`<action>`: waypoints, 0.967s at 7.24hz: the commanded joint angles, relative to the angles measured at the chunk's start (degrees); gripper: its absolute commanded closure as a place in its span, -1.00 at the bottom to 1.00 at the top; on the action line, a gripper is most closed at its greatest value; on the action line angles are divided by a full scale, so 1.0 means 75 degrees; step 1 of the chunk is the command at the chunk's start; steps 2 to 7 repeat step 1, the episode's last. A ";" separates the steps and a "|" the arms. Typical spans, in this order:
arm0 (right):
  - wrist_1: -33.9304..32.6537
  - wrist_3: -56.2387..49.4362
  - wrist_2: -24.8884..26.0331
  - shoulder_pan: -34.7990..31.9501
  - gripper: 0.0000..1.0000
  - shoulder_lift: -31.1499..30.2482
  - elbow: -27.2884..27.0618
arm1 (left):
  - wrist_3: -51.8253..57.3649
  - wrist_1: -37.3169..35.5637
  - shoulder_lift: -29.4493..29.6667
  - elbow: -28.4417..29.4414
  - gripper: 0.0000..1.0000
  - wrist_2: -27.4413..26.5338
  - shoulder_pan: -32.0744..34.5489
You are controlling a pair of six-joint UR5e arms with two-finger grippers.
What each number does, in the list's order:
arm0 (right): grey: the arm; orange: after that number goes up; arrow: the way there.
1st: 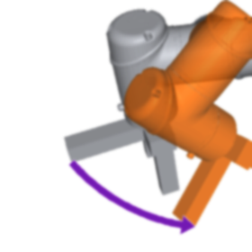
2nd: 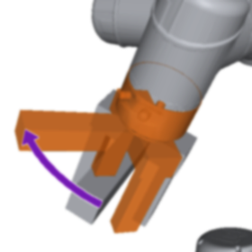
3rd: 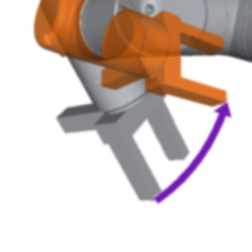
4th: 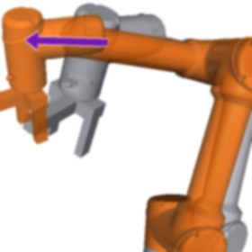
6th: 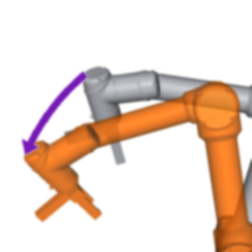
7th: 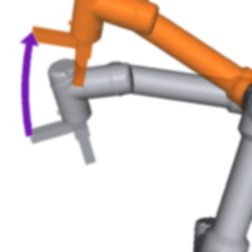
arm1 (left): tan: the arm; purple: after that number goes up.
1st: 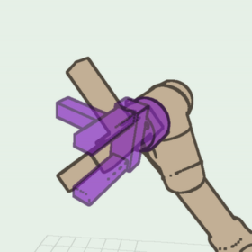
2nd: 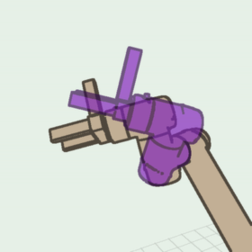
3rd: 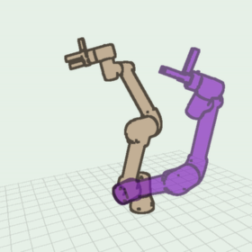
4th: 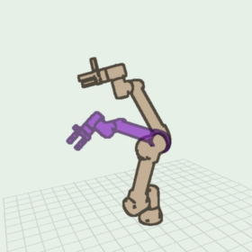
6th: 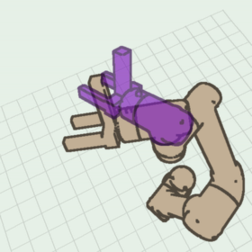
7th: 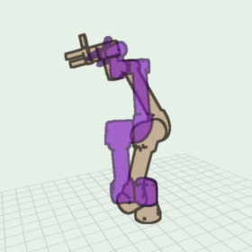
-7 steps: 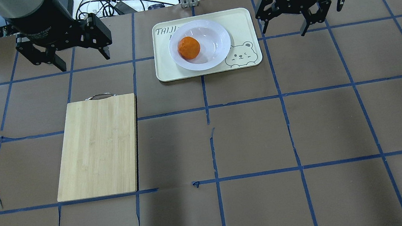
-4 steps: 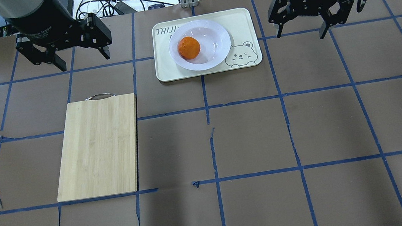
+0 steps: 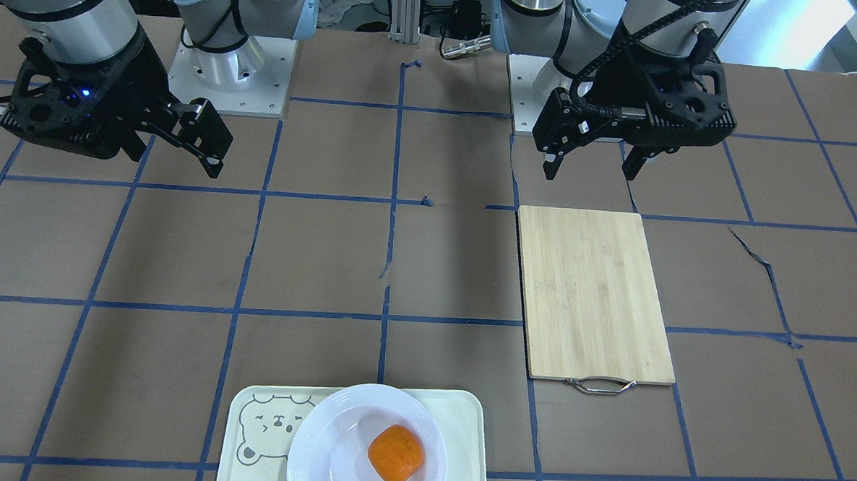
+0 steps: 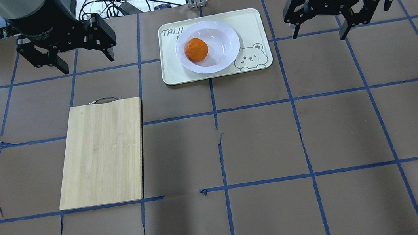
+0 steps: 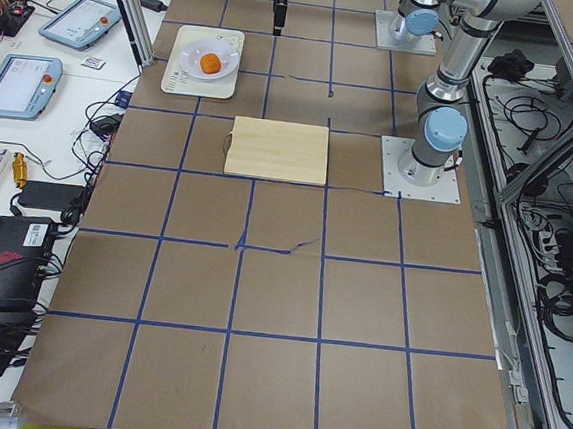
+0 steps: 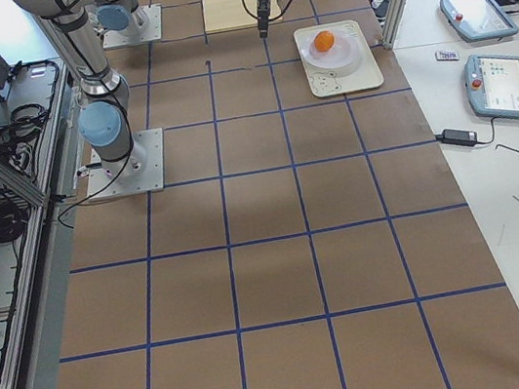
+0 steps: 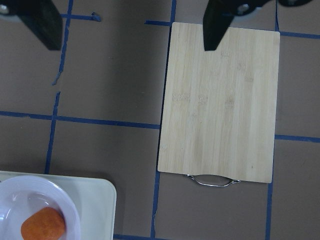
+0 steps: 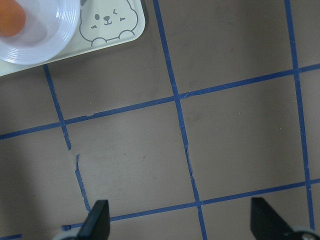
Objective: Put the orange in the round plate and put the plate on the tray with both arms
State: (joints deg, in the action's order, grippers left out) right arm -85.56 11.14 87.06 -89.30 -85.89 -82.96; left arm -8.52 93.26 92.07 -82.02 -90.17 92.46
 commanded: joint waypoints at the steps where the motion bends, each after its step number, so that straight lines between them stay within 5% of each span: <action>1: -0.0006 -0.0067 -0.0041 0.0000 -1.00 0.0014 -0.0012 | 0.0000 -0.0001 -0.0006 0.0003 -1.00 0.0011 0.0000; 7: -0.0006 -0.0067 -0.0041 0.0000 -1.00 0.0014 -0.0012 | 0.0000 -0.0001 -0.0006 0.0003 -1.00 0.0011 0.0000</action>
